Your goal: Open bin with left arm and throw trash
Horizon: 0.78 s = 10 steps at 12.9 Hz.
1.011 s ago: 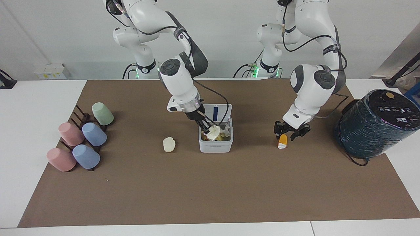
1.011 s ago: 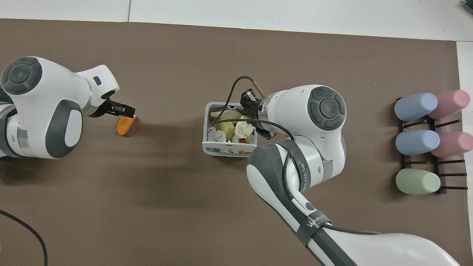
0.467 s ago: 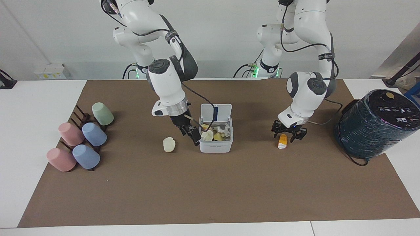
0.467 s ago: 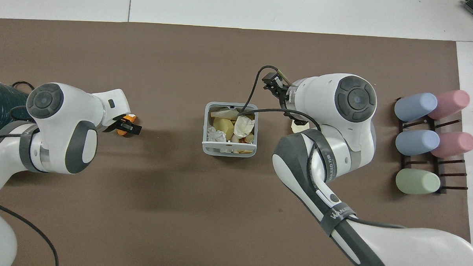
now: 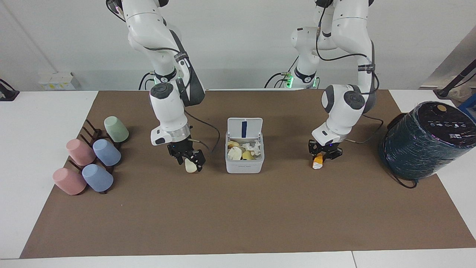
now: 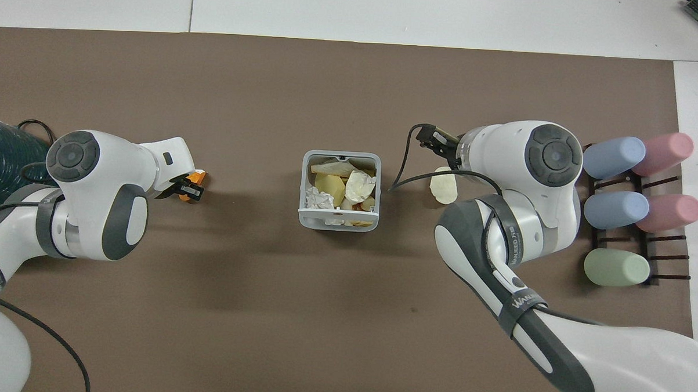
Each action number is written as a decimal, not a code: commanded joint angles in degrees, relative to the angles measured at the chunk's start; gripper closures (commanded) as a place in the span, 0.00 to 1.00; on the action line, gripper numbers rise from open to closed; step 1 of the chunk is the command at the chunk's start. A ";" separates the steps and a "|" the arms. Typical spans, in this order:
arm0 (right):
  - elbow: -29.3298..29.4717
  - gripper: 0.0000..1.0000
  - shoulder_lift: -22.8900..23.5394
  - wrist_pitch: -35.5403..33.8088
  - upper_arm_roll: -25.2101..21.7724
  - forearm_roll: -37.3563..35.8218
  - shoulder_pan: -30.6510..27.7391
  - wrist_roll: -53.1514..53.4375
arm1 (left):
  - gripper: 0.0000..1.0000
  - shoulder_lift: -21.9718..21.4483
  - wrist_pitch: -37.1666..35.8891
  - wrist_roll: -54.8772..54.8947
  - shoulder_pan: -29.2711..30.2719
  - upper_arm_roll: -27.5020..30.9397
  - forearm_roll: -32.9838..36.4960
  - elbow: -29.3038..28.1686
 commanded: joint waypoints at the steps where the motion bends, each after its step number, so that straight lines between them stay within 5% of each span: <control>1: -5.72 0.00 -1.94 4.25 0.54 -1.21 -1.52 -9.58 | 1.00 1.09 -3.16 -1.11 -0.57 0.06 1.11 5.80; 6: -8.18 0.00 -2.38 4.35 0.54 -1.21 -1.62 -19.73 | 1.00 3.29 -19.95 -17.60 -7.67 -0.03 0.59 23.29; 10: -8.28 0.00 -1.85 4.52 0.63 -1.21 -1.35 -24.55 | 1.00 4.78 -22.88 -33.77 -16.98 -0.11 0.32 29.56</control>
